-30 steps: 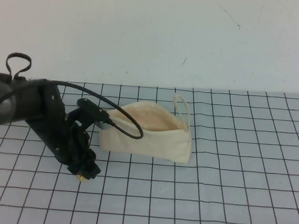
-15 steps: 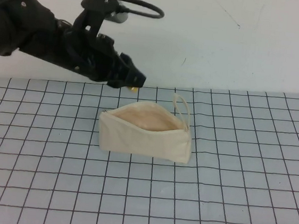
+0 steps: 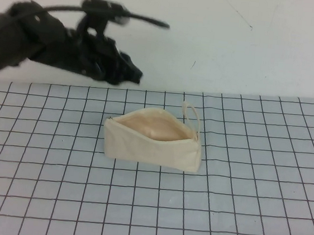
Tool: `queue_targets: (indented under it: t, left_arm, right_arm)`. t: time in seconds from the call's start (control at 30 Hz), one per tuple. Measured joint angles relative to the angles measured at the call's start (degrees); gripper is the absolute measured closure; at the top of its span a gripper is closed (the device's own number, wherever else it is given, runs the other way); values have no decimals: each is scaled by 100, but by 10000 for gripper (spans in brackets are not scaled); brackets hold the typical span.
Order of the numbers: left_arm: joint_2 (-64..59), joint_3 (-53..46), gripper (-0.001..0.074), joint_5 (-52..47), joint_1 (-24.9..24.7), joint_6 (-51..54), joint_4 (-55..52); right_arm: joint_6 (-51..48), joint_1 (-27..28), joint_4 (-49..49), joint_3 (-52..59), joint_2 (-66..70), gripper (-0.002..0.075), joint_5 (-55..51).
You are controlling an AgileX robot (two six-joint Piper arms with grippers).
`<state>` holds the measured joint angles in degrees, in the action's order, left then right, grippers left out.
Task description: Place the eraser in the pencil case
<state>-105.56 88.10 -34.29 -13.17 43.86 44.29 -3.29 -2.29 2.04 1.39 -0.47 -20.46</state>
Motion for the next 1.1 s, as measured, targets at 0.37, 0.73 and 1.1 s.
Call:
queue_targets:
  t: [0.37,0.73,1.1]
  left_arm:
    - [2079,-79,734,441,0,-3020,-3507]
    - [5263,-2663,735,1106,0,-4167,-4998]
    - [8796,-5517,736,1136,0,-4246,-5021]
  right_arm:
    - [0,0,0,0,0,726,0]
    - [0,0,0,0,0,726,0]
    - [0,0,0,0,0,726,0]
